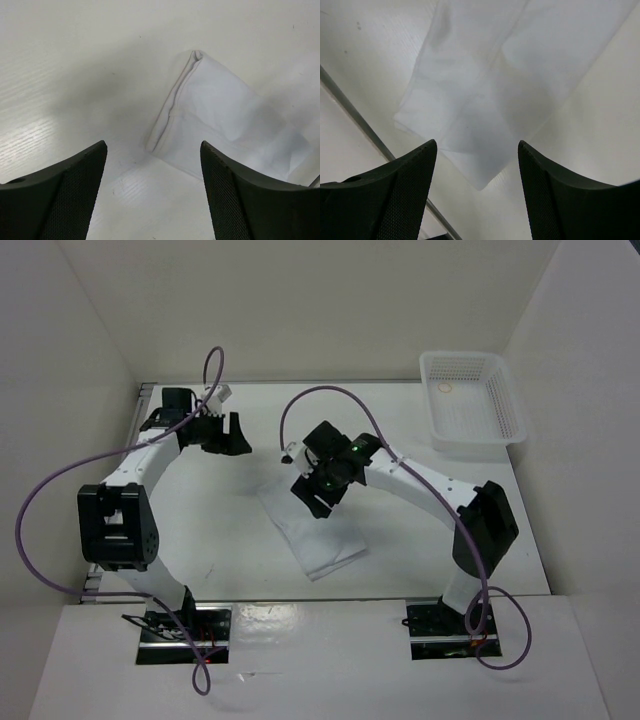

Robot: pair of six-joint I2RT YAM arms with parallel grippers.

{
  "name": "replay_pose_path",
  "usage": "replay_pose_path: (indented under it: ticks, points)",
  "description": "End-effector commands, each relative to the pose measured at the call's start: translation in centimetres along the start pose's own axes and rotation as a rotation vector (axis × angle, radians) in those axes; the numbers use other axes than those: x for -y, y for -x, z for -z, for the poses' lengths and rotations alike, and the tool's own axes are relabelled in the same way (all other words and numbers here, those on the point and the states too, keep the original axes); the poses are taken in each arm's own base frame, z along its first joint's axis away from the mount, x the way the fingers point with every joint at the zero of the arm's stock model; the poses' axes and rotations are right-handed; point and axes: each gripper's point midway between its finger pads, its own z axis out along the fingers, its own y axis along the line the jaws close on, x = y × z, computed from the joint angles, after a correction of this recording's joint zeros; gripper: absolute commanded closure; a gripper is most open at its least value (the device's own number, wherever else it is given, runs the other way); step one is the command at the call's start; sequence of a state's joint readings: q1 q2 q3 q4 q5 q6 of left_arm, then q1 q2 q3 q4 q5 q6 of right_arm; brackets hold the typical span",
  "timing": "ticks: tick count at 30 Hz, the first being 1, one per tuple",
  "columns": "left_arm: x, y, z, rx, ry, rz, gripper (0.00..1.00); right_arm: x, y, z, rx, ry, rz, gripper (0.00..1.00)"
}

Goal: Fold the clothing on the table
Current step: Fold the skirt

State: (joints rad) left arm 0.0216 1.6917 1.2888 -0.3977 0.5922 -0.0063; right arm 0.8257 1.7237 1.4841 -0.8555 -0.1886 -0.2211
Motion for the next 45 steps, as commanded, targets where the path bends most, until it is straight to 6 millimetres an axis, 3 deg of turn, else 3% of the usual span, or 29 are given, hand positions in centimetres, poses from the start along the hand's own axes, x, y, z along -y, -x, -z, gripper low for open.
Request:
replay_pose_path:
  ticks: [1,4,5,8,13,20,23,26,35,45]
  points:
    - [0.1,0.1,0.8,0.002,-0.009,-0.011,0.18,0.4,-1.0,-0.2,-0.006,-0.028,-0.017,0.29]
    - [1.7,-0.7,0.3,-0.029,-0.037,-0.056,0.16,0.7,-1.2,-0.4,-0.01,-0.05,-0.028,0.29]
    - [3.1,-1.5,-0.5,-0.055,-0.067,-0.09,0.16,1.3,-1.4,-0.5,-0.013,-0.069,-0.047,0.29]
    - [4.9,-3.7,-2.8,-0.133,-0.109,-0.116,0.16,1.7,-1.8,-0.6,-0.021,-0.072,-0.058,0.29]
    - [5.9,-6.7,-6.0,-0.232,-0.127,-0.141,0.16,1.7,-3.0,-0.9,-0.047,-0.077,-0.062,0.29]
    - [7.0,-11.3,-9.9,-0.378,-0.132,-0.146,0.16,1.6,-2.9,-1.2,-0.036,-0.067,-0.061,0.29]
    - [5.8,-12.8,-11.2,-0.419,-0.102,-0.113,0.16,1.1,-2.8,-1.2,-0.031,-0.038,-0.043,0.29]
    - [5.1,-12.7,-11.7,-0.409,-0.062,-0.105,0.16,0.4,-2.6,-1.2,-0.022,0.011,-0.023,0.29]
    - [3.6,-12.7,-12.0,-0.411,0.033,-0.082,0.16,-2.4,-3.5,-6.3,-0.117,0.064,0.043,0.29]
    - [0.8,-13.1,-11.7,-0.415,0.09,-0.014,0.16,-3.7,-1.7,-8.0,-0.094,0.089,0.122,0.29]
